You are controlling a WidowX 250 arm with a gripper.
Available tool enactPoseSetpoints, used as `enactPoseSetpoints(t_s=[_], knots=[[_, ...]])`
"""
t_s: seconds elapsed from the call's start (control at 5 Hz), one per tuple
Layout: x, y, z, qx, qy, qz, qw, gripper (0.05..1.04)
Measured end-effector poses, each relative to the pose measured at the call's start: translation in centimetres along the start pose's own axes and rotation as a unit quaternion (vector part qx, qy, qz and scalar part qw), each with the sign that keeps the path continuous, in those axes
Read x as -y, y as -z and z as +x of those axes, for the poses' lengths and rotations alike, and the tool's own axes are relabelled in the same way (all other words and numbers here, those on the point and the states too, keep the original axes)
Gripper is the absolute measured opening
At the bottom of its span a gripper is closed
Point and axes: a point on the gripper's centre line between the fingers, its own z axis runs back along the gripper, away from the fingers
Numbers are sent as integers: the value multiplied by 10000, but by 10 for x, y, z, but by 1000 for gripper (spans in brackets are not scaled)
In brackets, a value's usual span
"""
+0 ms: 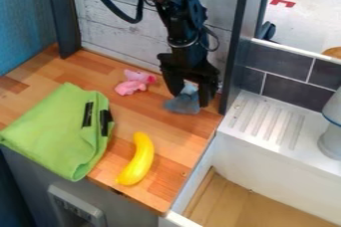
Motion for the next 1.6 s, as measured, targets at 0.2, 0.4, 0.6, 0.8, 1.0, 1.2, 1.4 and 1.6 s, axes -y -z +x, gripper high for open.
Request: enactPoseSetpoints(t_s=[0.2, 0.4, 0.6, 0.8, 1.0, 1.2, 1.4, 1.6], knots=[[-8, 9, 4, -237, -155, 171, 9995, 1005], [-16, 12, 5, -375, -296, 424, 9980, 1005], [-20, 17, 4, -547, -443, 546, 9960, 1005], [-21, 25, 2, -656, -560, 563, 9947, 1005], [-21, 36, -1, -715, -595, 557, 9941, 966], [-21, 39, -4, -730, -610, 539, 9940, 735], [-20, 40, -7, -776, -612, 537, 9937, 657], [-20, 34, -18, -803, -657, 576, 9929, 643]])
